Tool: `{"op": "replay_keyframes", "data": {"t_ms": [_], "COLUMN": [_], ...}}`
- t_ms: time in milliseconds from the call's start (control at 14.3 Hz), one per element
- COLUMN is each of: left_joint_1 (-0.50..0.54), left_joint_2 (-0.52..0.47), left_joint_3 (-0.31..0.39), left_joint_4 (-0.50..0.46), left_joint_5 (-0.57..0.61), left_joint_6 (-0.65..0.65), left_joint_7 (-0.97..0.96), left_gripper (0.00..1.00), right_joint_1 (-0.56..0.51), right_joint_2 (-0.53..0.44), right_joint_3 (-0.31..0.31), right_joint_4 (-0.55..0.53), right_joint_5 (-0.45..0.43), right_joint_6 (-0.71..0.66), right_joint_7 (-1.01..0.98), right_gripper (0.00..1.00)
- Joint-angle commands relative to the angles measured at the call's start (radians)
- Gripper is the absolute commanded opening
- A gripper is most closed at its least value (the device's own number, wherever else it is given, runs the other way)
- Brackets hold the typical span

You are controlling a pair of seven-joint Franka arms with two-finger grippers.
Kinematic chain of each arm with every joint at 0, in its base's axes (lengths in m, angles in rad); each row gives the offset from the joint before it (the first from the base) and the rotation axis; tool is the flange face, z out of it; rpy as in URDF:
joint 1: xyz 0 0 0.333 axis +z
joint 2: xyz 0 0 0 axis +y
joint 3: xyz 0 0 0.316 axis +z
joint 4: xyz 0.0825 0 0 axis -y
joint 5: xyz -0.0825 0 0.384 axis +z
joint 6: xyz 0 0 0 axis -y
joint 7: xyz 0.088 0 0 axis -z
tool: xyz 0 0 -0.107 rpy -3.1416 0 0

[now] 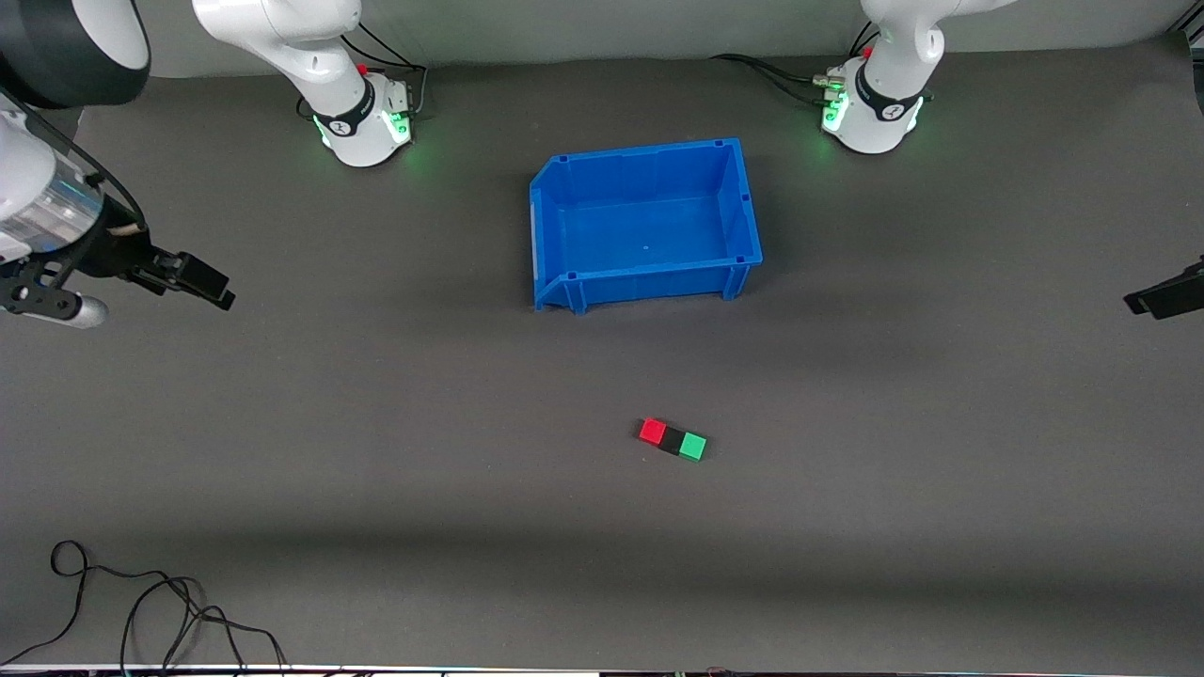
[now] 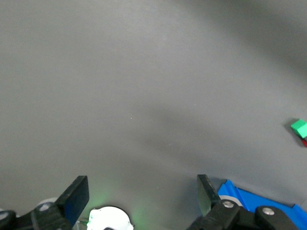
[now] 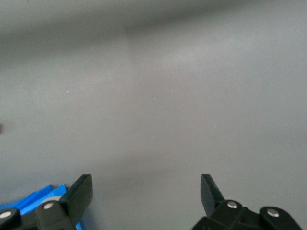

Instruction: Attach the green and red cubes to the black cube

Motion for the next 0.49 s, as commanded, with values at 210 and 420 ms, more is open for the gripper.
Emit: {"op": "replay_keyframes", "data": {"t_ms": [210, 420], "left_joint_1": [-0.006, -0.003], "left_joint_2": [-0.022, -0.036], "left_joint_3": [0.004, 0.005], "left_joint_4": [-0.068, -0.131], "left_joint_5": [-0.002, 0.007], "left_joint_6": [0.044, 0.064], "left_joint_7": [0.234, 0.330], "left_gripper": [1.00, 1.00], "right_joint_1": [-0.032, -0.032], "right_joint_2": [0.015, 0.015], "right_joint_3": [0.017, 0.017], "right_joint_4": [0.079, 0.088], "right_joint_5": [-0.020, -0.020], "right_joint_6": [-0.081, -0.098], "right_joint_7": [-0.097, -0.136], "right_gripper": [1.00, 1.00]}}
